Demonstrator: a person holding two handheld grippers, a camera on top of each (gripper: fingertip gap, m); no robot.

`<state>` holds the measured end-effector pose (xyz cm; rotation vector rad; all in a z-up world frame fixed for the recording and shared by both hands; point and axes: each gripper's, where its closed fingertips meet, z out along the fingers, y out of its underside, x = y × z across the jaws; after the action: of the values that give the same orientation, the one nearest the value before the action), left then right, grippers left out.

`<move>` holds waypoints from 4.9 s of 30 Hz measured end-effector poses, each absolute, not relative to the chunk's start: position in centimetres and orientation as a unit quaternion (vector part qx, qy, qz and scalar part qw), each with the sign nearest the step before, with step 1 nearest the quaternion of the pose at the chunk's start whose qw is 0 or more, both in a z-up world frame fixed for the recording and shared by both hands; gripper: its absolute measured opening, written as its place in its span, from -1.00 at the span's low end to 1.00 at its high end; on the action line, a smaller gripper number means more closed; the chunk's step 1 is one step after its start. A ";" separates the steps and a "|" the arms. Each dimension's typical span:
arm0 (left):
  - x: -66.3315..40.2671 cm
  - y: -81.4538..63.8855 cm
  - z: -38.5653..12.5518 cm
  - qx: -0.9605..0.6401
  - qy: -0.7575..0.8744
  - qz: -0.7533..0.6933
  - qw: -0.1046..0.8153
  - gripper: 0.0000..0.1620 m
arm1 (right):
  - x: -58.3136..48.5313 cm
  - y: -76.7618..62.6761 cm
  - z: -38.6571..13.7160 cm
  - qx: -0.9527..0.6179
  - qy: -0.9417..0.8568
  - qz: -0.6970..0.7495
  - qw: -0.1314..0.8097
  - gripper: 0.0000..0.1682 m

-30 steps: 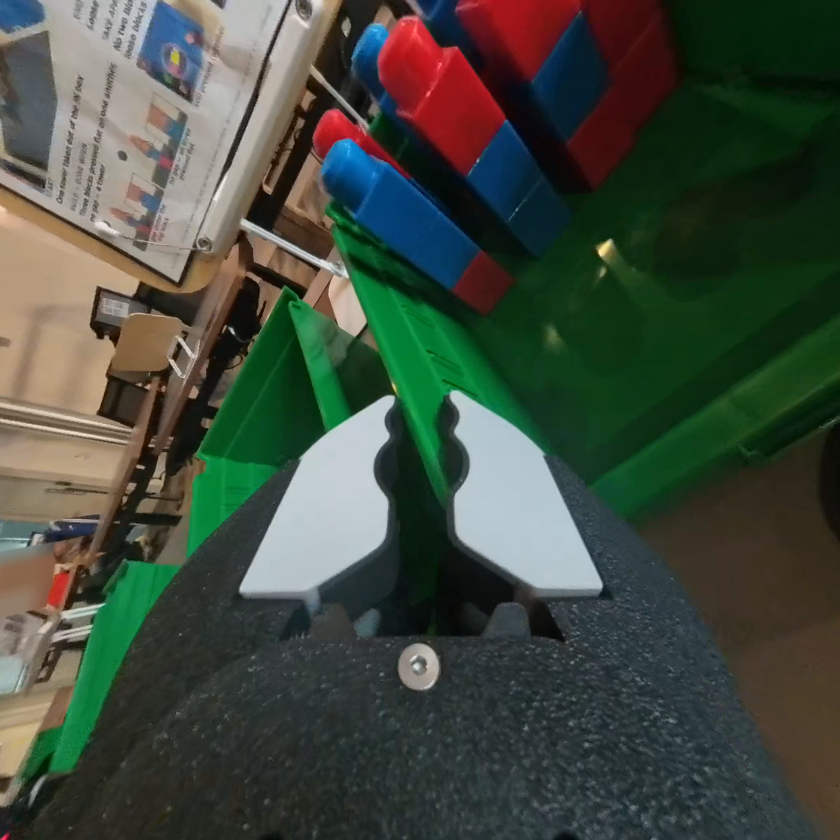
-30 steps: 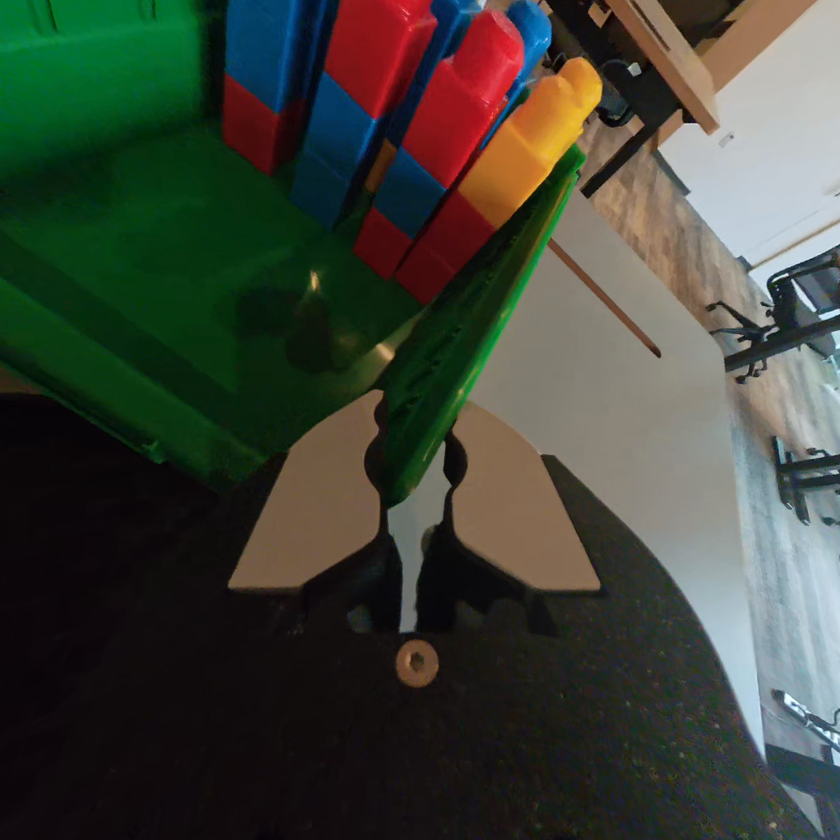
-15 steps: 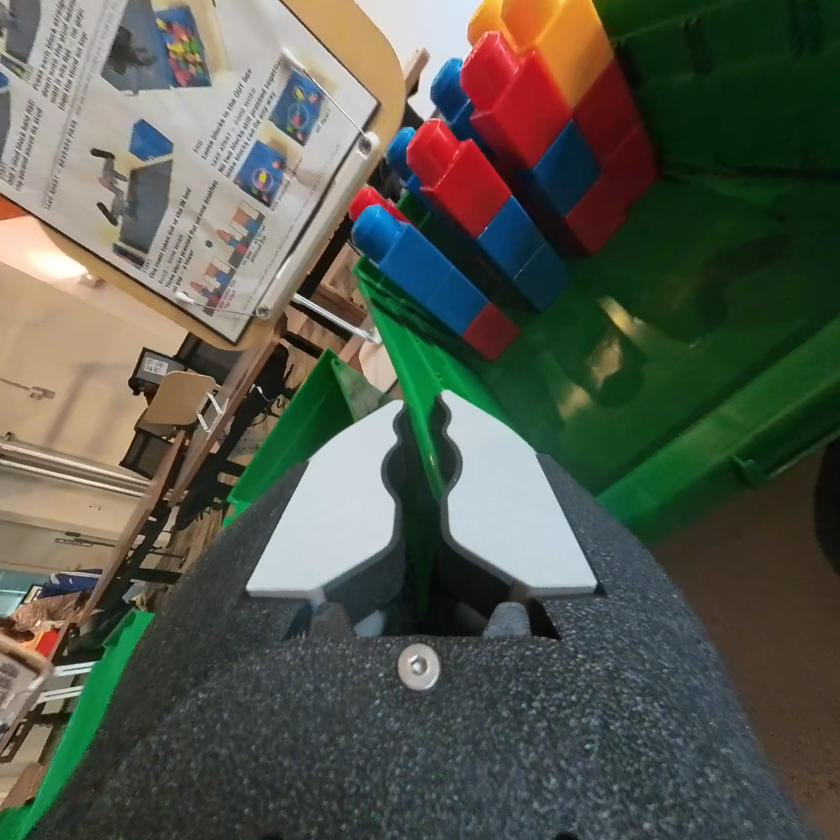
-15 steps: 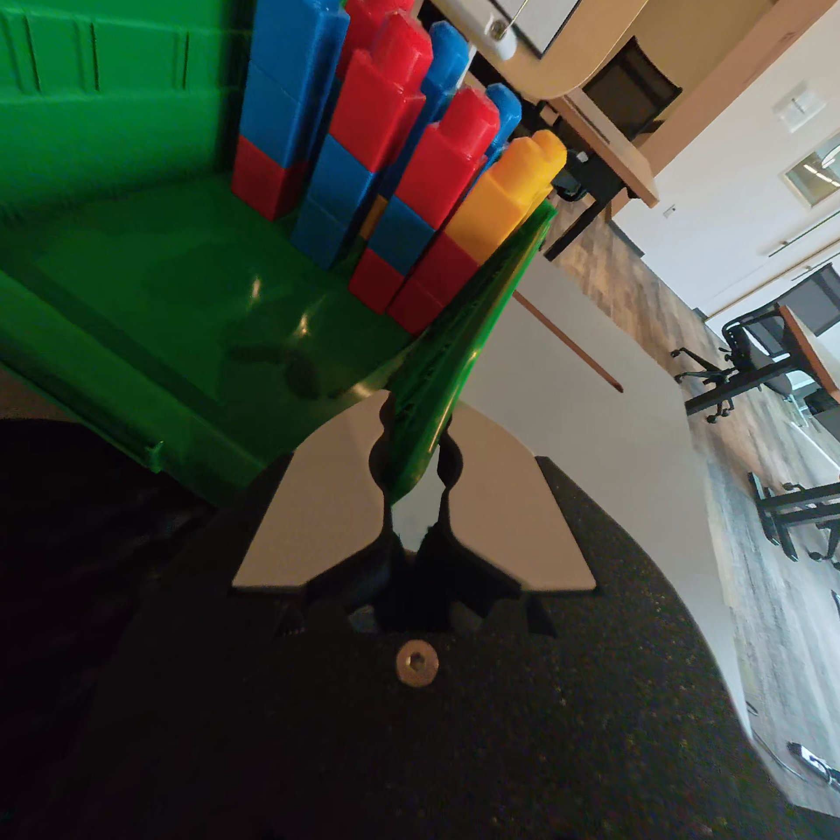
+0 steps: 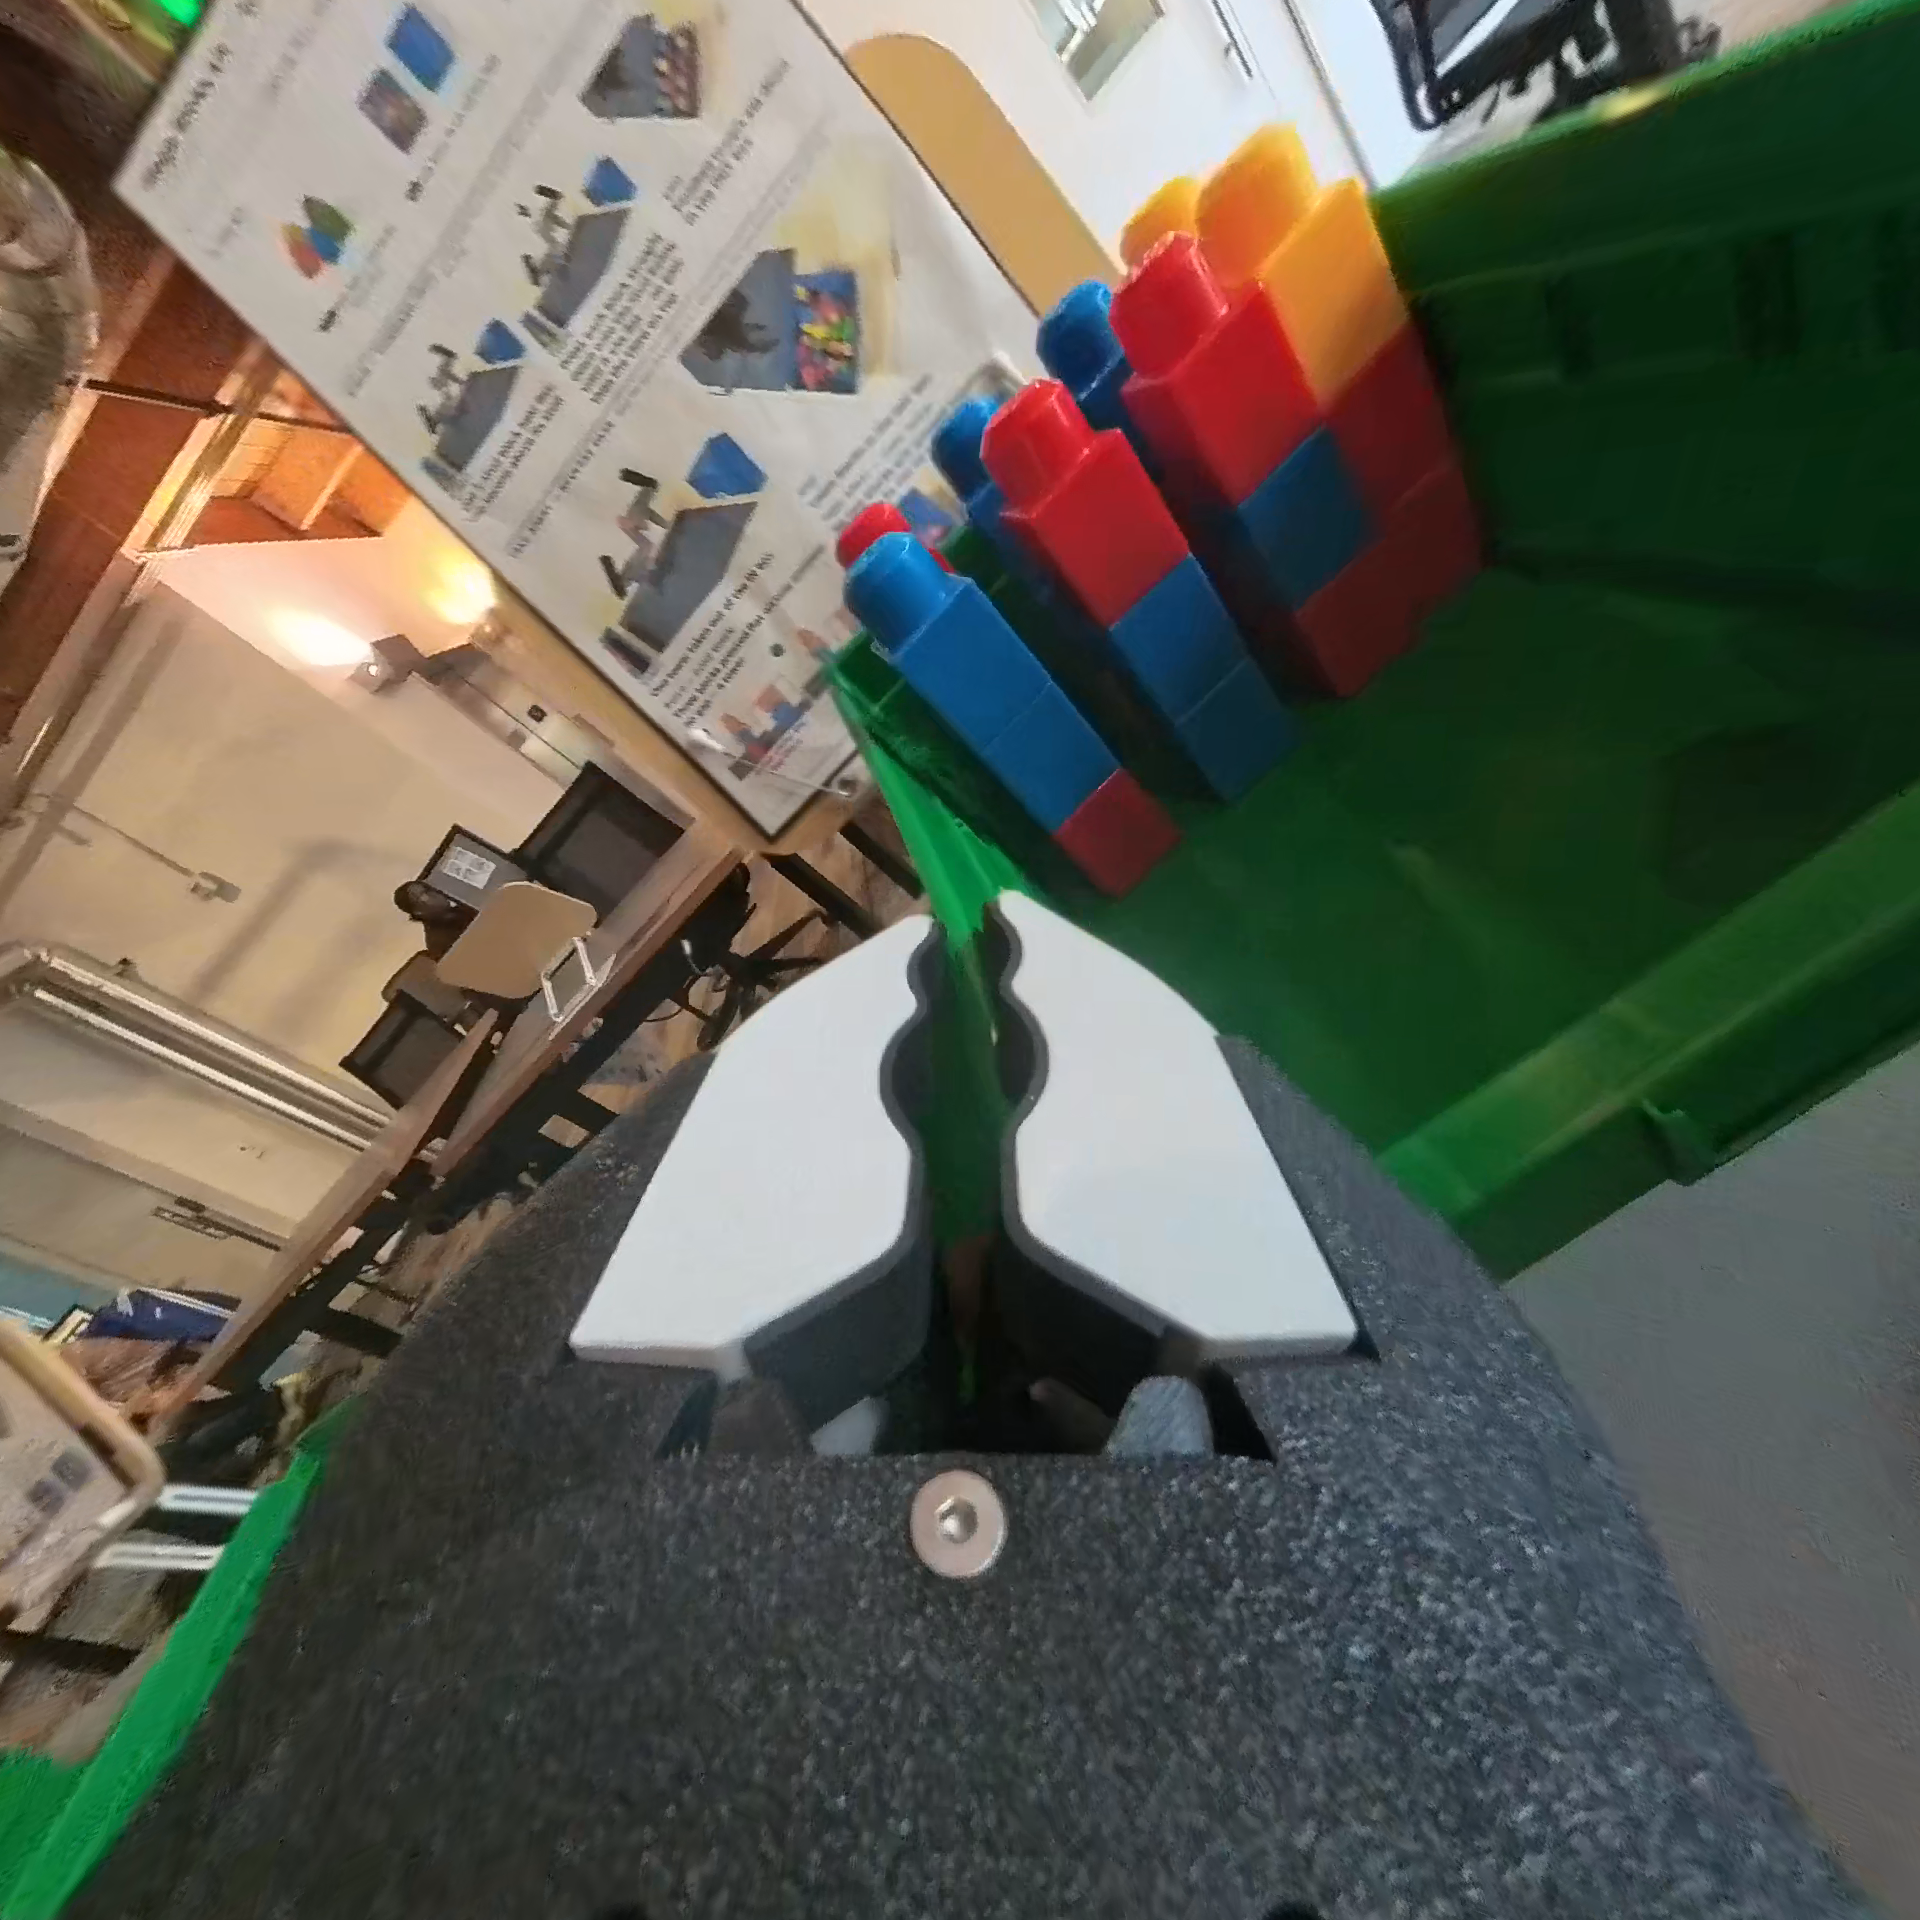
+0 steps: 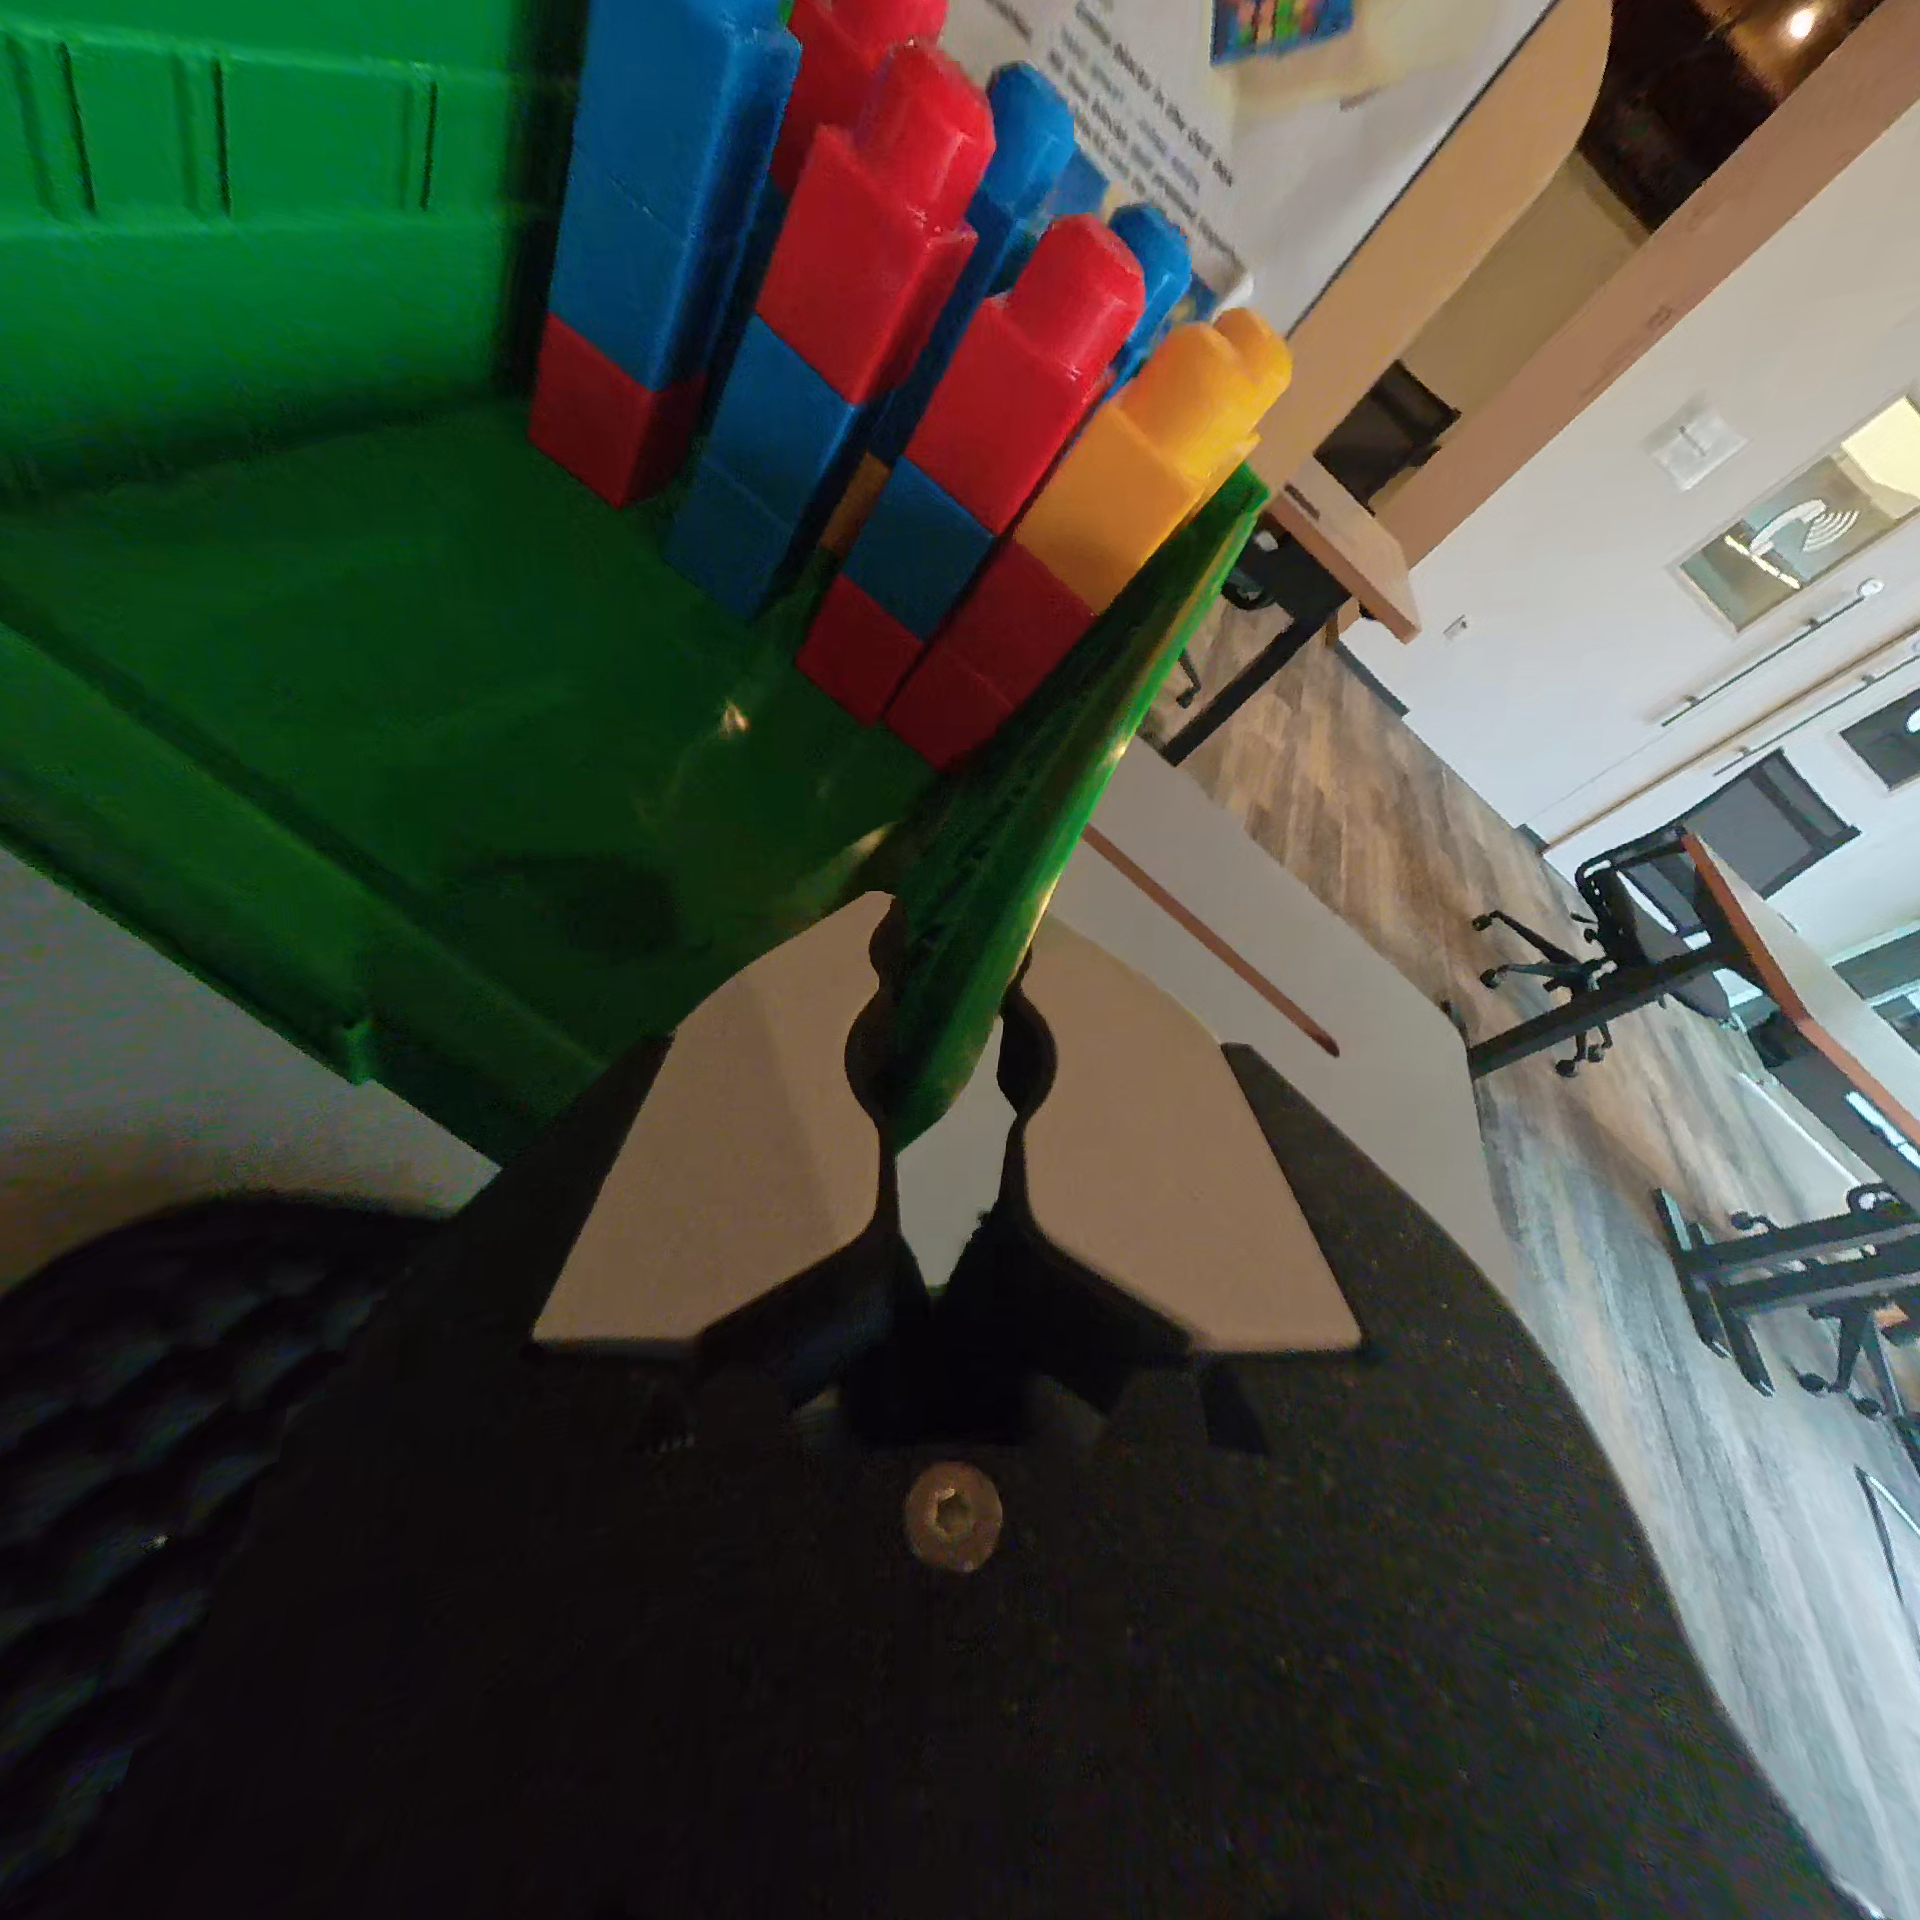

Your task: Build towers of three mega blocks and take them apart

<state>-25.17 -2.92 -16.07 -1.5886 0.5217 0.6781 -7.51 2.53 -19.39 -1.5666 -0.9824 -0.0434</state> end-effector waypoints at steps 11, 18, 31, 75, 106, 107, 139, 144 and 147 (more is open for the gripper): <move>-25.0 -3.7 -19.0 -0.707 0.251 0.202 0.629 -1.00 | -11.3 2.2 -22.0 -0.689 -0.424 0.014 0.588 -0.92; -22.9 -3.2 -21.4 -0.706 0.258 0.211 0.625 -1.00 | -9.5 2.6 -22.9 -0.695 -0.384 0.008 0.608 -0.95; -21.7 -4.1 -23.8 -0.719 0.280 0.210 0.600 -1.00 | -6.4 1.7 -25.7 -0.724 -0.356 0.028 0.590 -0.92; -24.9 -6.7 -18.8 -0.703 0.163 0.161 0.674 -0.85 | -8.2 1.0 -20.5 -0.692 -0.349 0.040 0.630 -0.91; -54.2 -27.6 -10.8 -0.658 -0.069 0.400 0.634 -0.92 | -45.0 -12.1 -15.2 -0.532 -0.504 0.254 0.631 -0.89; -54.9 -28.3 -11.1 -0.659 -0.076 0.404 0.630 -0.92 | -45.9 -12.6 -15.5 -0.529 -0.509 0.258 0.629 -0.89; -64.3 -30.4 -24.3 -0.705 -0.188 0.328 0.601 -0.97 | -52.6 -15.0 -25.8 -0.554 -0.589 0.138 0.573 -0.85; -65.0 -30.0 -24.9 -0.702 -0.201 0.310 0.609 -0.97 | -52.6 -15.0 -26.5 -0.565 -0.587 0.141 0.562 -0.79; -65.6 -30.1 -25.7 -0.716 -0.225 0.281 0.599 -0.94 | -52.7 -15.7 -27.1 -0.571 -0.599 0.169 0.536 -0.71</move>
<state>-65.64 -30.14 -25.69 -1.6601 -0.5208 0.6527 -52.69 -15.71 -27.06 -1.3589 -1.4266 0.4023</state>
